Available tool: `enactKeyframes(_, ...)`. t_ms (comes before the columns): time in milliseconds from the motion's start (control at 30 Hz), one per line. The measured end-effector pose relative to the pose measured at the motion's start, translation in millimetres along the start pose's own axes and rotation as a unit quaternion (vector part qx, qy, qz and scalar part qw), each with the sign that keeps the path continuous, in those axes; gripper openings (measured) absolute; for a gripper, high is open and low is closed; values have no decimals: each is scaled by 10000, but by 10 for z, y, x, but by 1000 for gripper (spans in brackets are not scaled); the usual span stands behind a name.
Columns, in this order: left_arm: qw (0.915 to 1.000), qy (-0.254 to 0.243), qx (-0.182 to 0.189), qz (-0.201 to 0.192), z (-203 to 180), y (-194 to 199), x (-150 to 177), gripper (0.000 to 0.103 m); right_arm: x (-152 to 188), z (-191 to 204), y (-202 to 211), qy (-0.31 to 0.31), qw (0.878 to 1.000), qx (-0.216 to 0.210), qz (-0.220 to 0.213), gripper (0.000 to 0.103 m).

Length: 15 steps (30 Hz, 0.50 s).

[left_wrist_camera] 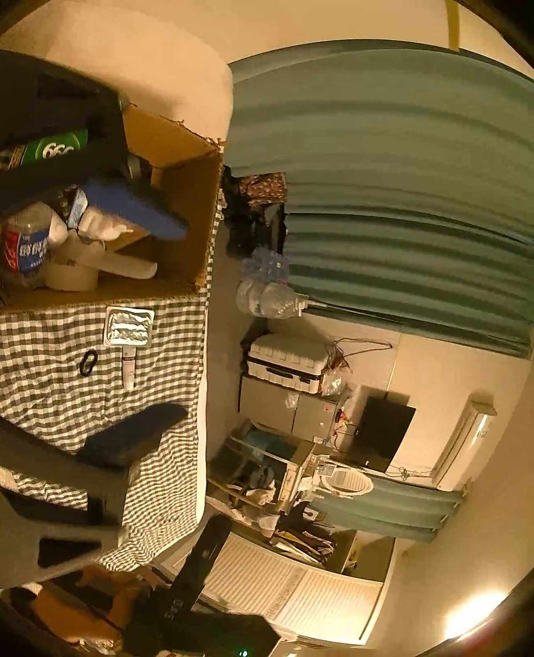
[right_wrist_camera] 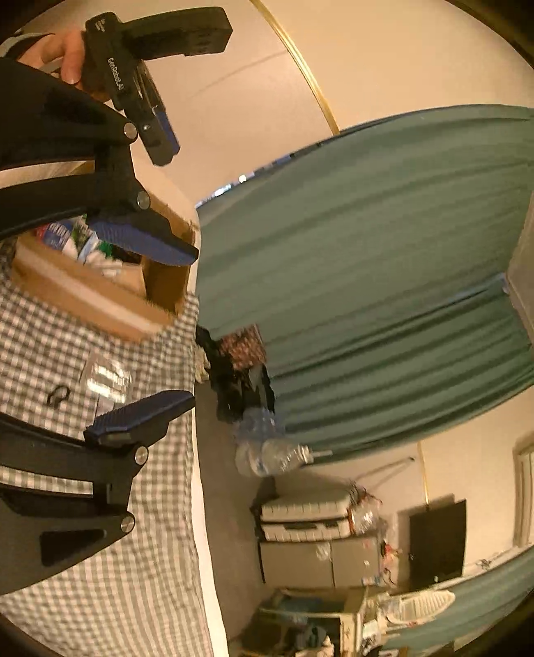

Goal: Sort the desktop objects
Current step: 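Move both tools back over the blister pack and white tube on the bed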

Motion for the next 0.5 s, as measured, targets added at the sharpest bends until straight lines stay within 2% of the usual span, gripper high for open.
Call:
enactKeyframes(167, 9998, -187, 6, 38, -212, -107, 48, 90, 116, -254, 263, 107, 9994, 325, 68, 73)
enactKeyframes(300, 9994, -353, -7, 10, -427, -210, 102, 99, 184, -465, 383, 137, 9989, 433, 66, 84)
enactKeyframes(500, 9979, -639, -40, 53, -768, -464, 222, 103, 256, -798, 319, 357, 9972, 643, 125, 92)
Point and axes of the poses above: each gripper's, at about its wrist camera, not at the fingertips, and y roughly against the way its jaws point, z to its left, x to its underside, the point moved 4 cm from there along -y, roughly the way its jaws point, and after that the axes turned 7 degrees about z, right-handed, at the moved point
